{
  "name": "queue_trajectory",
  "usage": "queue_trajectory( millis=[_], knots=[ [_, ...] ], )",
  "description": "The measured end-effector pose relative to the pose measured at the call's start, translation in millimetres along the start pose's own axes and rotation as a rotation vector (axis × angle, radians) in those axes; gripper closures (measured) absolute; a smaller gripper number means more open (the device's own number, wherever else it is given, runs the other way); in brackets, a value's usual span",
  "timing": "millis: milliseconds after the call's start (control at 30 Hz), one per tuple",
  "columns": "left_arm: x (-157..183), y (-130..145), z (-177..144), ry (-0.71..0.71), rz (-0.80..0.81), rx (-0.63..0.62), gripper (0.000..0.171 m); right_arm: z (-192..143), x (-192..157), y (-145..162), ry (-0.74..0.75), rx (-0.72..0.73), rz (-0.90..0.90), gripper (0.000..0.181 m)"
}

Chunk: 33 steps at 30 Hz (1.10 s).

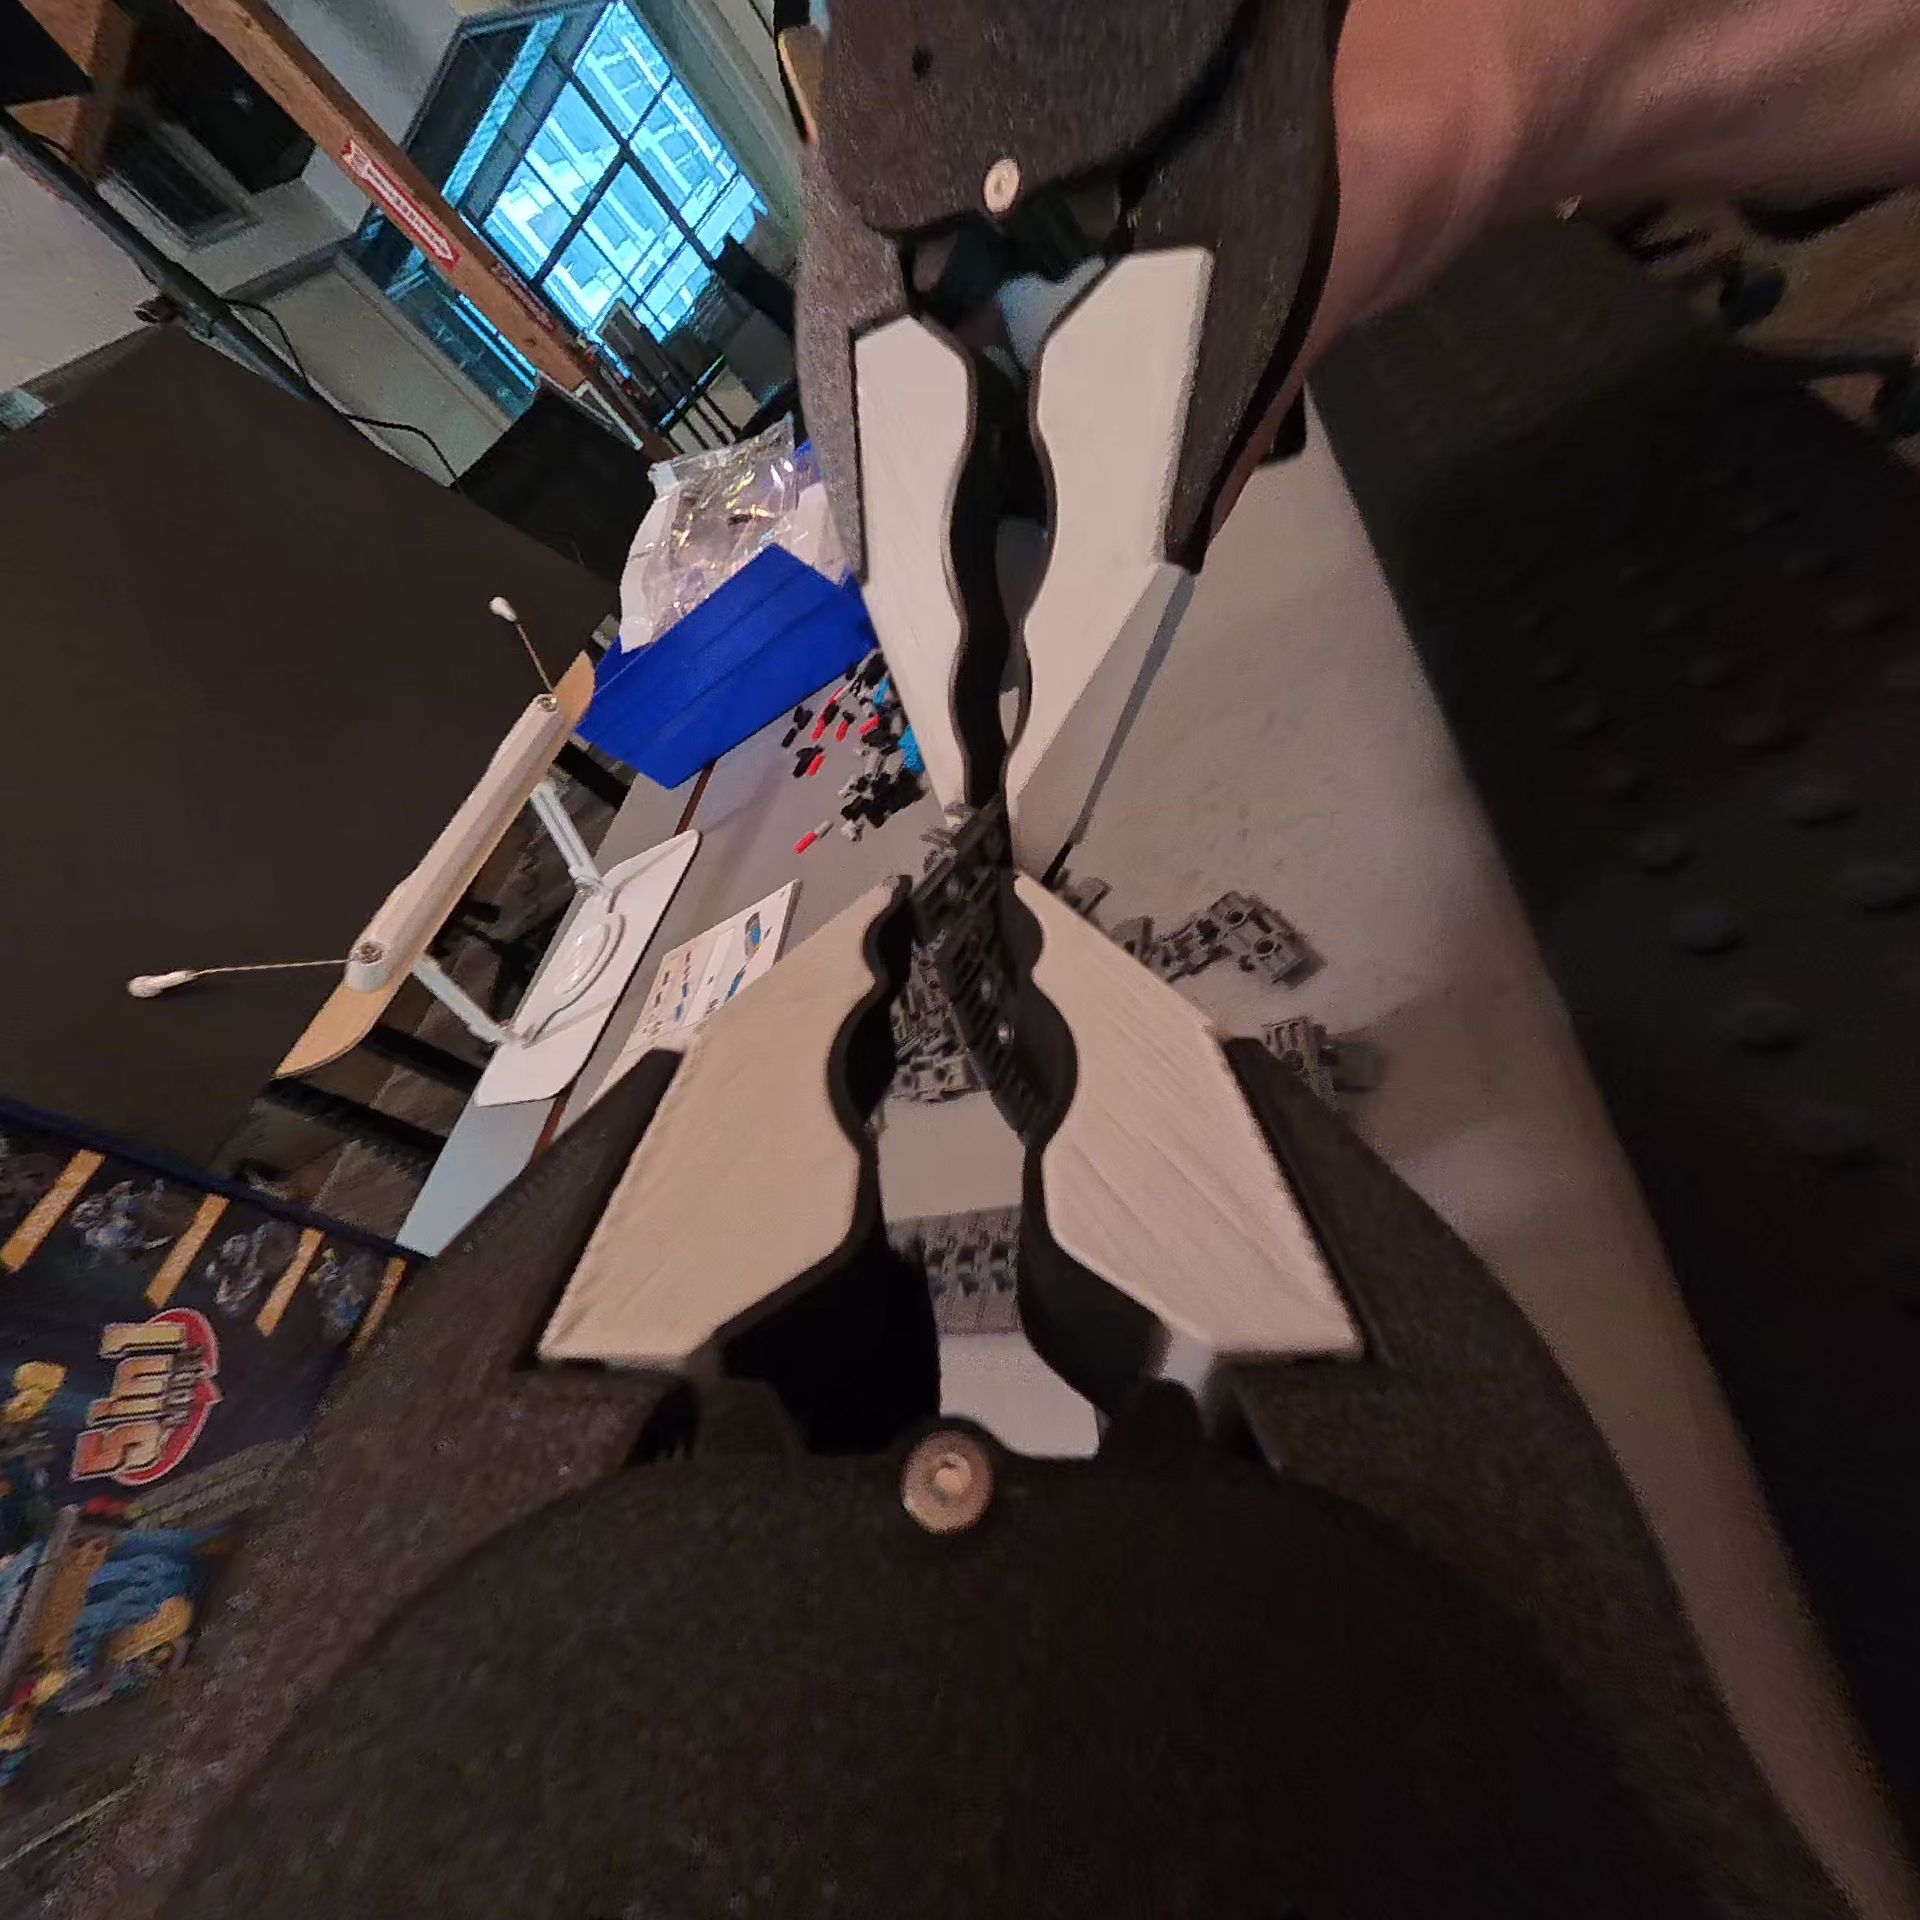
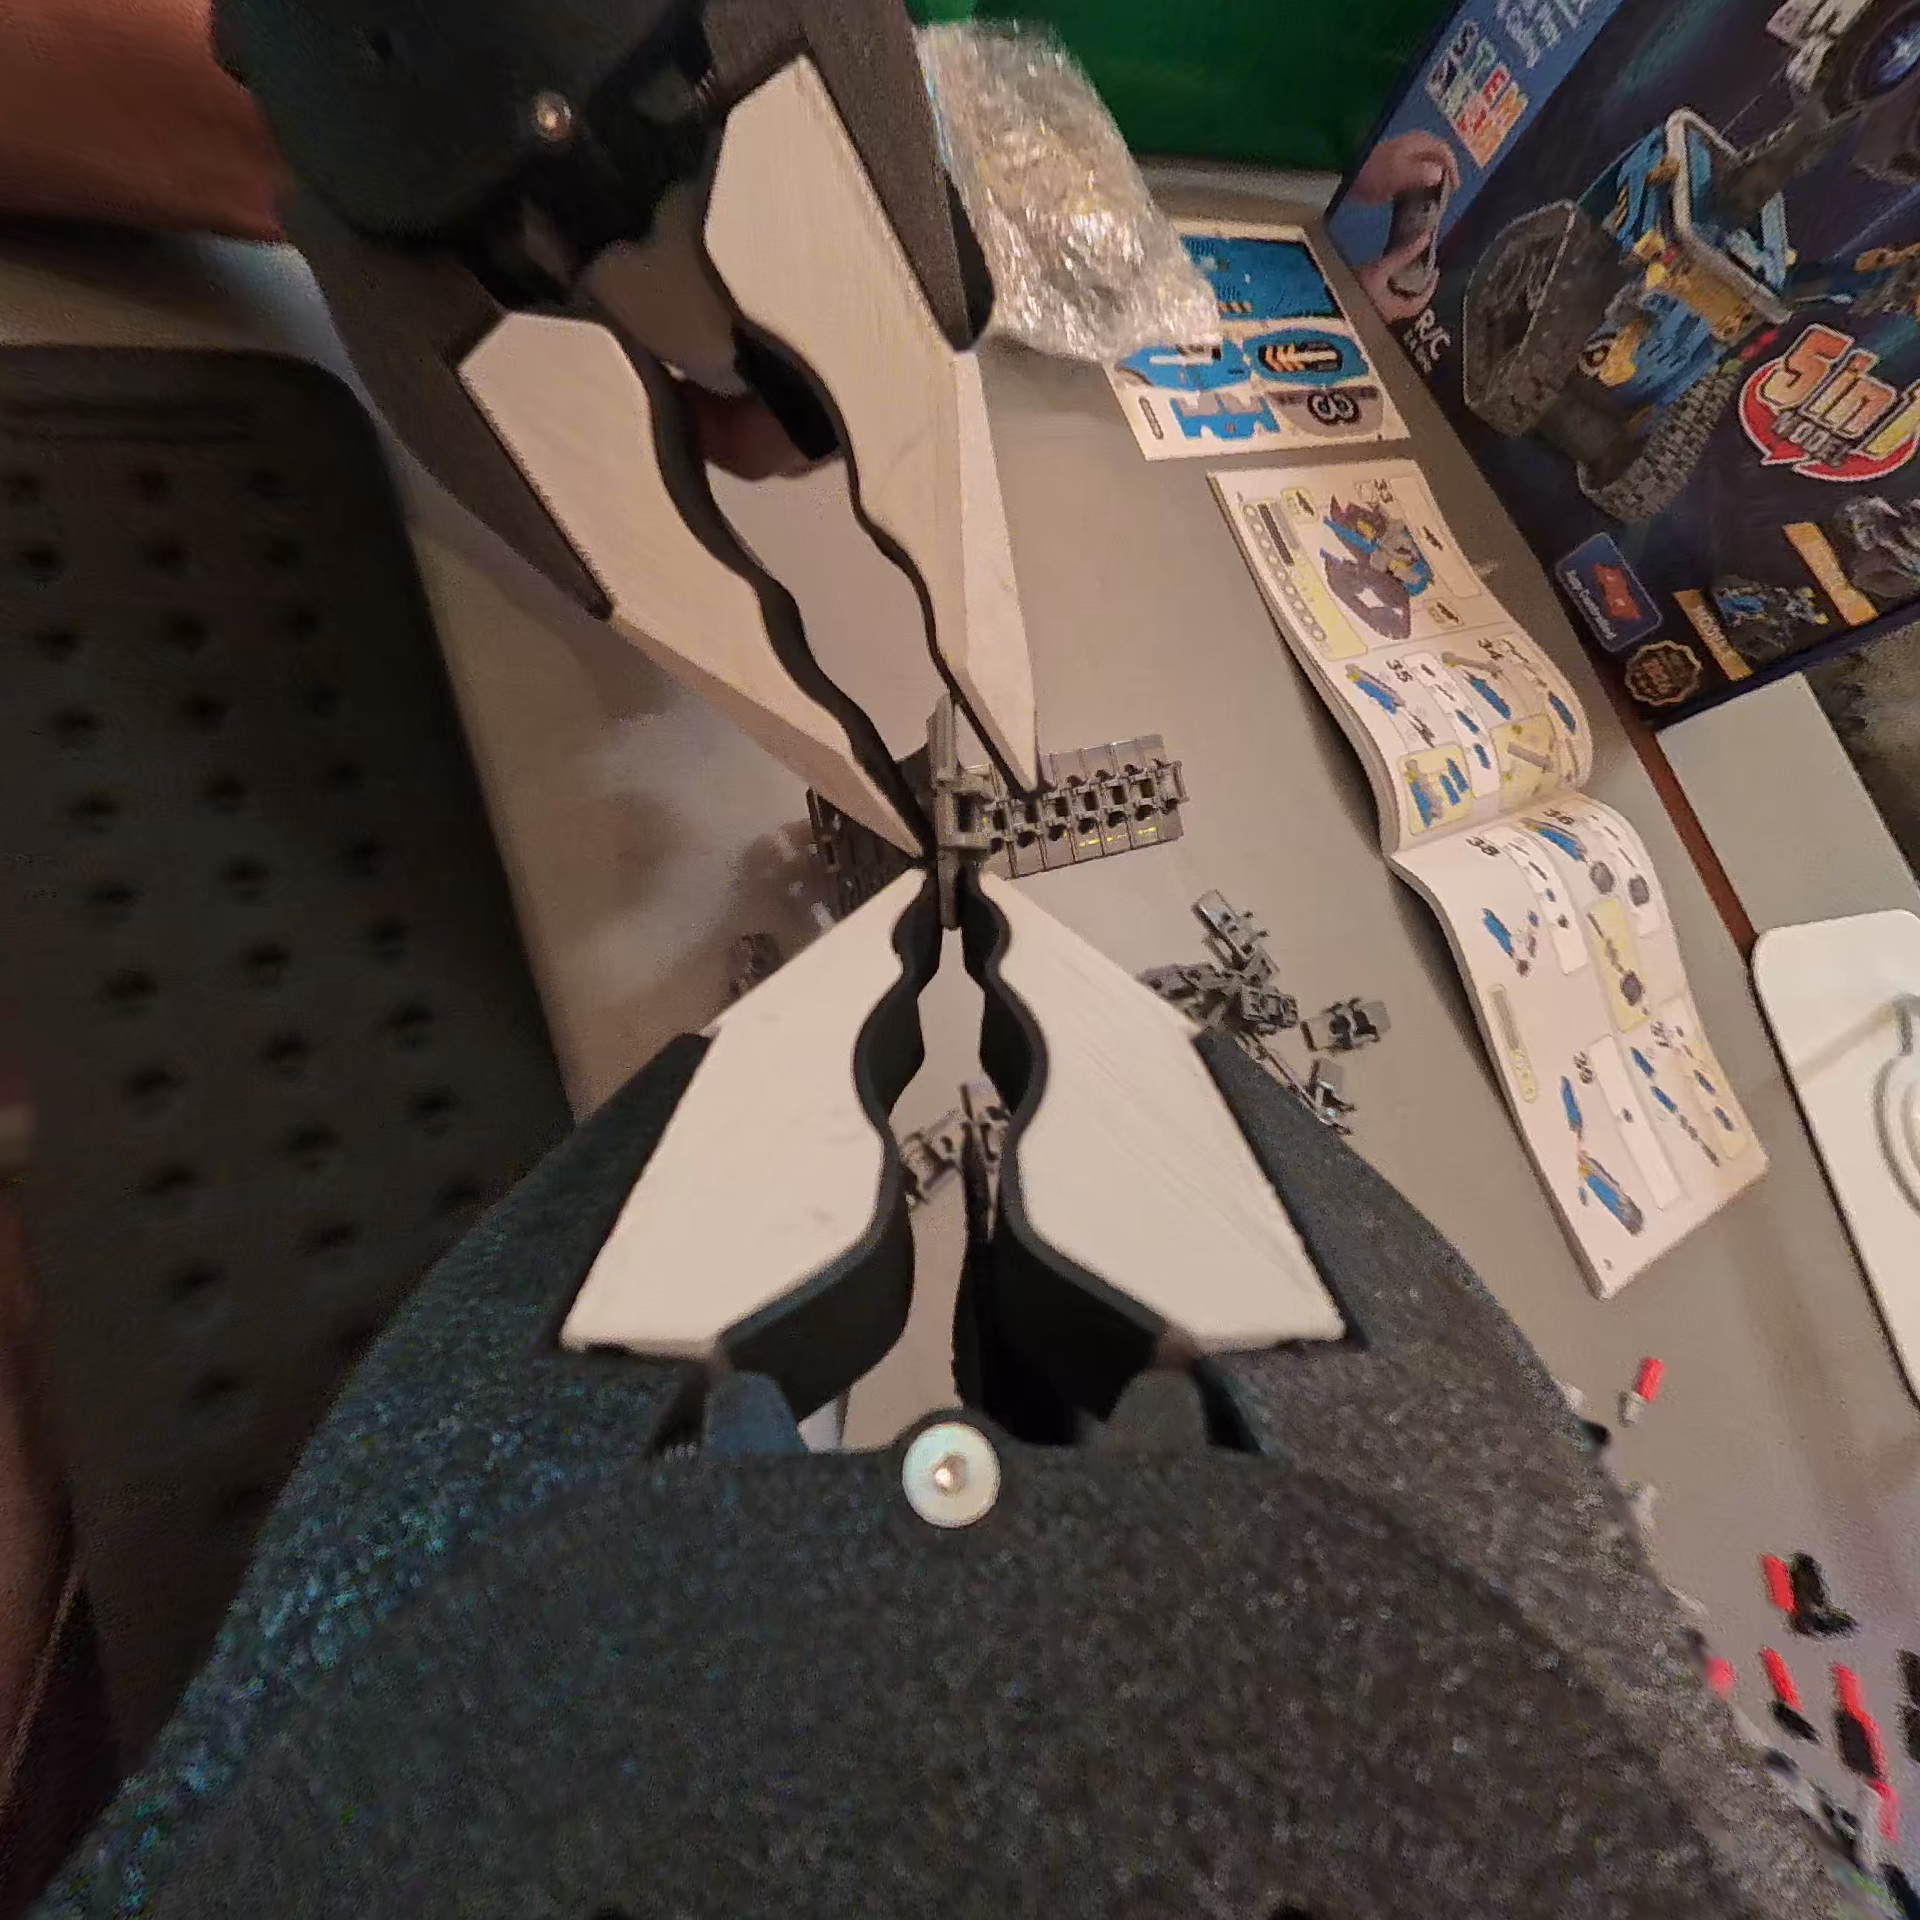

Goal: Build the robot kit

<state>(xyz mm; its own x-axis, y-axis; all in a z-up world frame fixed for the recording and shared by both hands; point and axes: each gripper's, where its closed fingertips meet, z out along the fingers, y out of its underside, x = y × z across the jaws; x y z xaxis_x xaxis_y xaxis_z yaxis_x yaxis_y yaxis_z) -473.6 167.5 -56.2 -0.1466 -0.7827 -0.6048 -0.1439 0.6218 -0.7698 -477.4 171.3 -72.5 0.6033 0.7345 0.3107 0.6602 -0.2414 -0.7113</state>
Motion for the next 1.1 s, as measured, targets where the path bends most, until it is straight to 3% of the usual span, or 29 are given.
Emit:
queue_trajectory(
  millis=[300, 567, 767, 967, 1100],
  knots=[
    [-3.7, 17.2, 0.9, -0.067, 0.172, -0.13, 0.16, 4.7, 8.8, 5.6, 0.118, -0.292, -0.171, 0.178],
    [-5.1, 27.1, 1.8, -0.018, 0.02, -0.209, 0.164, 10.3, 13.4, 6.4, 0.159, -0.343, -0.186, 0.178],
    [0.6, 32.5, 3.6, 0.027, -0.049, -0.242, 0.165, 14.1, 11.3, 11.4, 0.168, -0.32, -0.221, 0.179],
    [7.8, 28.1, 0.4, 0.1, -0.075, -0.209, 0.165, 12.4, 1.7, 9.7, 0.042, -0.205, -0.107, 0.177],
    [10.4, 24.5, -0.6, 0.114, -0.056, -0.201, 0.165, 8.5, -1.9, 9.2, 0.045, -0.179, -0.136, 0.176]
  ],
)
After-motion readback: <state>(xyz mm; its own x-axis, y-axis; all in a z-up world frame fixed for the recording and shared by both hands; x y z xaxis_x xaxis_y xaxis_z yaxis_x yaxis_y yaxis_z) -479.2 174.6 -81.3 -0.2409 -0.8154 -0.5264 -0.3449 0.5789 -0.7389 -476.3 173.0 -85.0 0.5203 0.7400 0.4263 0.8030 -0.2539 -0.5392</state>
